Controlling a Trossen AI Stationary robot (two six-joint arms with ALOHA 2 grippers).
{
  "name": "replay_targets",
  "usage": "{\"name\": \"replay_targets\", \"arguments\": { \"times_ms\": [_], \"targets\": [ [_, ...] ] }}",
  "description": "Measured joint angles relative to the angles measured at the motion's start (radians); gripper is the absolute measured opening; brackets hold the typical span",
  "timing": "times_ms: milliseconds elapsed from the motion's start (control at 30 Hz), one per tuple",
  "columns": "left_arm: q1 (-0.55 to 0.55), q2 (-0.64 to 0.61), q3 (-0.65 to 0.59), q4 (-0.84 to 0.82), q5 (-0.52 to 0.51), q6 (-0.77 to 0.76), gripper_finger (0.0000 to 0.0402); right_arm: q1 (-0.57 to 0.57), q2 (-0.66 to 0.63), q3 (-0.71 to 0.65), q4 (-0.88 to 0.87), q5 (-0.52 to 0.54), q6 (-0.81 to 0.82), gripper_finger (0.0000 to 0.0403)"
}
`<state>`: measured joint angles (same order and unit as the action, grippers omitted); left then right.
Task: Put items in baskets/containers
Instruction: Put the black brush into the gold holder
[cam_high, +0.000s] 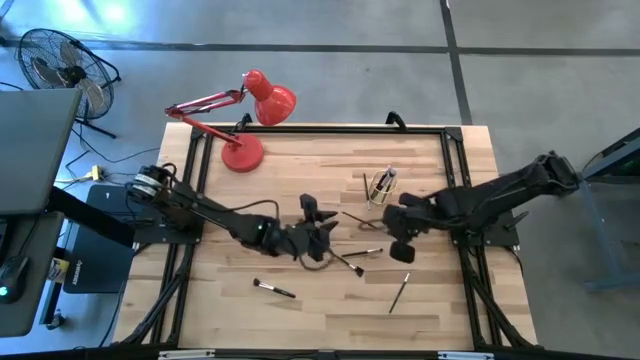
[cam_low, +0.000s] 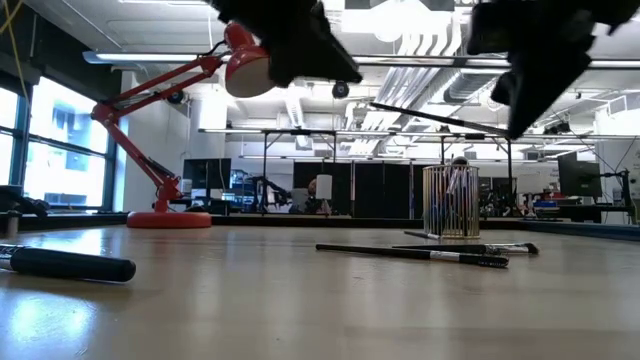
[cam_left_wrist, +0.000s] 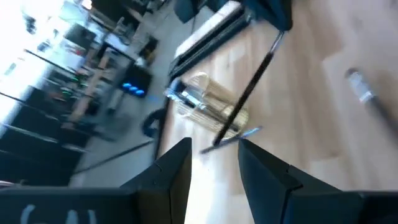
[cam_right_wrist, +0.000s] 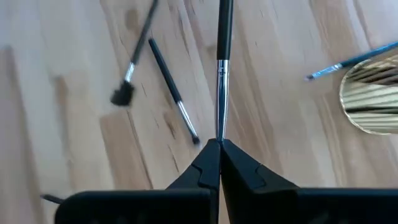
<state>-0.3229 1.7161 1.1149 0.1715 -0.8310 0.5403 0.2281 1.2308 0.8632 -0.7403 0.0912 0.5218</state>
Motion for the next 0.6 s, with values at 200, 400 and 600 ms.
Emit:
{"name": "replay_targets", "arguments": {
  "times_ms": [200,400,600],
  "targets": [
    [0.002,0.052,0.067,-0.023,-0.068,0.135,0.0128,-0.081,0.0,0.009,0.147,-0.147,-0.033,0.0],
    [0.017,0.091,0.095,-0.039,-0.068,0.217,0.0128,-0.112,0.0,0.009,0.17,-0.205,-0.033,0.0],
    [0.03,0.105,0.104,-0.051,-0.075,0.276,0.0128,-0.113,0.0,0.009,0.177,-0.218,-0.033,0.0]
  ]
}}
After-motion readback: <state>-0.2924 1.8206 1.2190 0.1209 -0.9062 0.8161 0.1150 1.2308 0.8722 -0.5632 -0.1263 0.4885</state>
